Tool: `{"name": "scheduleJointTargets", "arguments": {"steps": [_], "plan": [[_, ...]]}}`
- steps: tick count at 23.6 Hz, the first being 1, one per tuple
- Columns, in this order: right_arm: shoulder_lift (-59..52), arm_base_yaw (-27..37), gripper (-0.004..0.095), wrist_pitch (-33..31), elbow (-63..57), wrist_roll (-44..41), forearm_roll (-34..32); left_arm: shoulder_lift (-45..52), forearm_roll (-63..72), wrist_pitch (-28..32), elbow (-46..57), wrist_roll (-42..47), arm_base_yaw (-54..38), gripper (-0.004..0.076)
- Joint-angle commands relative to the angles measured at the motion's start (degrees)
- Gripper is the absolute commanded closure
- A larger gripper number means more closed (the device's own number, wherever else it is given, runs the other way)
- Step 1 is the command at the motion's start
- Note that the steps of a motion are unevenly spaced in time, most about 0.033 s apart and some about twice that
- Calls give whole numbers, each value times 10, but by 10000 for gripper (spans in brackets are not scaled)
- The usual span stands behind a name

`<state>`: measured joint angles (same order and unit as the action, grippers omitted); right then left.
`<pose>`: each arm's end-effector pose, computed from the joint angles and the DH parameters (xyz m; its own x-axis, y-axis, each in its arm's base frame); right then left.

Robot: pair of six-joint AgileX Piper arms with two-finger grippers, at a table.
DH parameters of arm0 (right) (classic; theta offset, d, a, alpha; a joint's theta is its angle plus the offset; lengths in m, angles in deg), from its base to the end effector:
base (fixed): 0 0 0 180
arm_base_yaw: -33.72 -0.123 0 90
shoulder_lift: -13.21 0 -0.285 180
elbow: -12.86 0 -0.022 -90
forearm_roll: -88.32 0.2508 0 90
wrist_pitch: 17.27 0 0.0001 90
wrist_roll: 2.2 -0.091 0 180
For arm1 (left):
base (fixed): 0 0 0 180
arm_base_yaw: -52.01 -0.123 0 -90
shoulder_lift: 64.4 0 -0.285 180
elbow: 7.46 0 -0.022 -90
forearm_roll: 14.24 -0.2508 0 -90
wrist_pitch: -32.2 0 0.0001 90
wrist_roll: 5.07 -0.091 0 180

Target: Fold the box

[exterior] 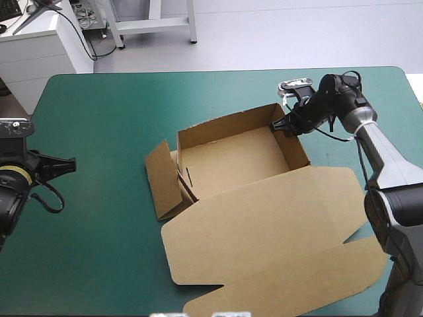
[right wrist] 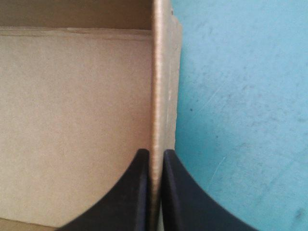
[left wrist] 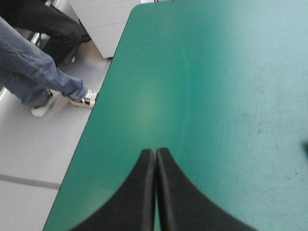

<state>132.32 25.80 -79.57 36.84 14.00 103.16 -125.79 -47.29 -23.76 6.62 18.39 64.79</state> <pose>0.4186 0.0791 0.2901 -0.8619 -0.2768 -0.4249 -0.3655 0.9199 0.1422 0.1709 0.0034 0.4089 -0.5710 0.0745 -0.8175 -0.1912 0.9564 0.2207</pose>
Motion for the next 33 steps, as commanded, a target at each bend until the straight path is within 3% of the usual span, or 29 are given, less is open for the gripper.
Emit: {"name": "scheduleJointTargets", "arguments": {"steps": [1, 5, 7, 11, 16, 20, 33], "plan": [[-20, -6, 835, -37, 7, -13, 1, -8, 80, 33, -15, -63, -59, 732], [-20, -6, 530, -62, 32, -34, -26, -49, 246, 36, -15, -170, -149, 732], [-20, -6, 499, -88, 59, -34, -34, -64, 286, 36, -15, -194, -175, 732], [-41, -6, 474, -94, 113, -99, -72, -111, 448, 17, -15, -288, -257, 732], [-95, -6, 474, -94, 118, -86, -84, -159, 717, -30, -15, -448, -401, 732], [-72, -6, 475, -94, 118, -30, -16, -159, 729, -32, -15, -465, -420, 732], [31, -6, 477, -94, 117, -66, -14, -159, 729, -34, -15, -465, -420, 732]]}}
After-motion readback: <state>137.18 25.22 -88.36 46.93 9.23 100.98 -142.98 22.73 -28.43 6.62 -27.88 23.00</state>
